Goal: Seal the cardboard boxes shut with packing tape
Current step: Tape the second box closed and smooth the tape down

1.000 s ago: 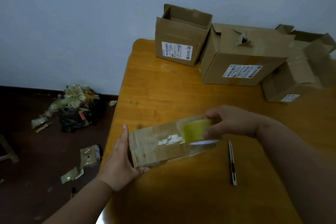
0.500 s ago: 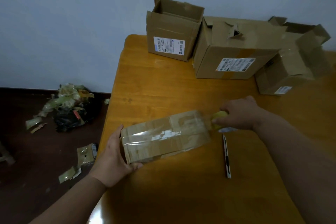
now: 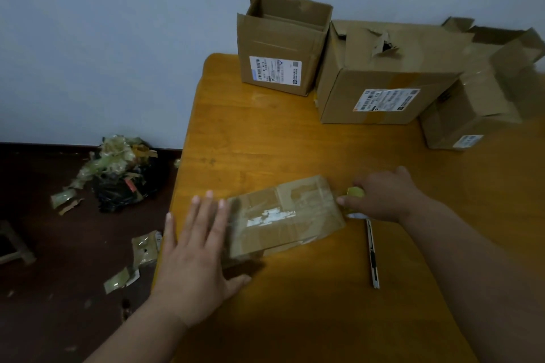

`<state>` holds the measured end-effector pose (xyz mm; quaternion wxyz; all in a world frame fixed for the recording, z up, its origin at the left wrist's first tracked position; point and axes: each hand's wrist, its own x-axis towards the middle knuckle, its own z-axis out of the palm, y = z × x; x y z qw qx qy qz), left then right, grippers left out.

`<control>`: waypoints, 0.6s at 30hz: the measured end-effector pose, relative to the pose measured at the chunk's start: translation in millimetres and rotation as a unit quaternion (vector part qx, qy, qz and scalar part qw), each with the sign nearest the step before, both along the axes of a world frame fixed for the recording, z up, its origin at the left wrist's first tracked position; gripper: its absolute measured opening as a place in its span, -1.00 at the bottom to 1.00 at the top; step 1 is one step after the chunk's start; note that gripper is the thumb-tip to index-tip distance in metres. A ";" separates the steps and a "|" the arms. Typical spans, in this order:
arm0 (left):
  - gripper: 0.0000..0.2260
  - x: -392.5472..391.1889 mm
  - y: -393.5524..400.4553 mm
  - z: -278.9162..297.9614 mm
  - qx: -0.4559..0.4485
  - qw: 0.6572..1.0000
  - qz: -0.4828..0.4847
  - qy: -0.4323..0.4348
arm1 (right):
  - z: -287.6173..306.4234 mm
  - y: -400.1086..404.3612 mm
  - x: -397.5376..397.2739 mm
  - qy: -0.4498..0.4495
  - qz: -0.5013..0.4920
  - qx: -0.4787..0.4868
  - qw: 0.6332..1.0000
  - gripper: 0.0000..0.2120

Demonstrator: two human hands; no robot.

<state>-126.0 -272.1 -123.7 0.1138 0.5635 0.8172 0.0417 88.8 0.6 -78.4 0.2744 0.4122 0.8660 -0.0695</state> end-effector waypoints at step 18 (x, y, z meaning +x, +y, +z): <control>-0.18 55.8 79.5 15.2 -0.022 0.983 -0.185 -0.003 | -10.3 -1.8 0.2 0.019 -0.006 -0.050 0.999 -0.39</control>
